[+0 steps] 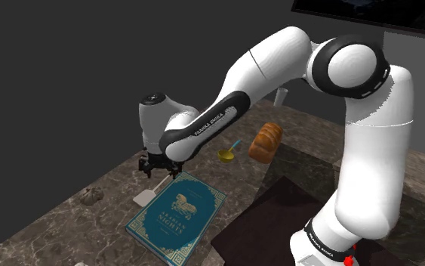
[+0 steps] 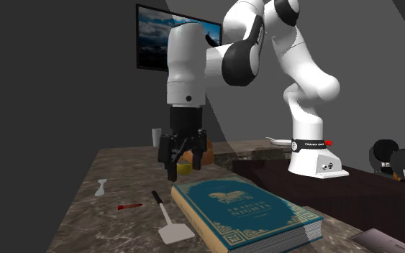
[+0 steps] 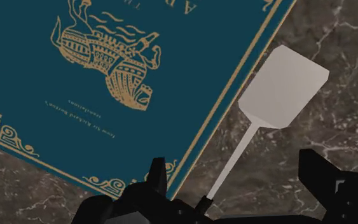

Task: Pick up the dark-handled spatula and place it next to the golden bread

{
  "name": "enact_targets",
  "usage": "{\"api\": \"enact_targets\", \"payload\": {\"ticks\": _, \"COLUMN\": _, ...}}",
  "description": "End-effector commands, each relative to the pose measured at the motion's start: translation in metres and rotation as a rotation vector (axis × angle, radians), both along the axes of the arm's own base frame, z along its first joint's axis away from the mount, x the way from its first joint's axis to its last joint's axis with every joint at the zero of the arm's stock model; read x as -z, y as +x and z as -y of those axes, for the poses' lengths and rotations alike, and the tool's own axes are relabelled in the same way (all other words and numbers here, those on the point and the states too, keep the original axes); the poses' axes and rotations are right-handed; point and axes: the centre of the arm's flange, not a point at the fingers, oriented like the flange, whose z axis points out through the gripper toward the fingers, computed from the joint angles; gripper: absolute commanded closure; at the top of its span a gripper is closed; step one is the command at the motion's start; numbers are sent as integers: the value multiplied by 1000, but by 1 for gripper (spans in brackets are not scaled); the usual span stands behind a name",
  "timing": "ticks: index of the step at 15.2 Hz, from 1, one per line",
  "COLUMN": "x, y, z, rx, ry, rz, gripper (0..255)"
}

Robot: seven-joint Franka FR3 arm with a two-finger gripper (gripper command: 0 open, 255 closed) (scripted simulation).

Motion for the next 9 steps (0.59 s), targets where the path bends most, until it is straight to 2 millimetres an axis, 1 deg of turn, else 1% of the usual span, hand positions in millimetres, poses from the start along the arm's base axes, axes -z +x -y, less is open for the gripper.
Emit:
{"api": "enact_targets", "payload": {"ticks": 1, "x": 20, "y": 16, "z": -11, "rx": 40, "ry": 5, "rz": -3, "gripper": 0}}
{"api": "enact_targets", "payload": {"ticks": 5, "x": 58, "y": 48, "z": -30, "rx": 116, "ry": 16, "rz": -11, "gripper": 0}}
{"api": "enact_targets", "payload": {"ticks": 6, "x": 59, "y": 49, "z": -31, "rx": 119, "ry": 17, "rz": -11, "gripper": 0}}
{"api": "enact_targets", "payload": {"ticks": 9, "x": 75, "y": 49, "z": -30, "rx": 119, "ry": 17, "rz": -11, "gripper": 0}}
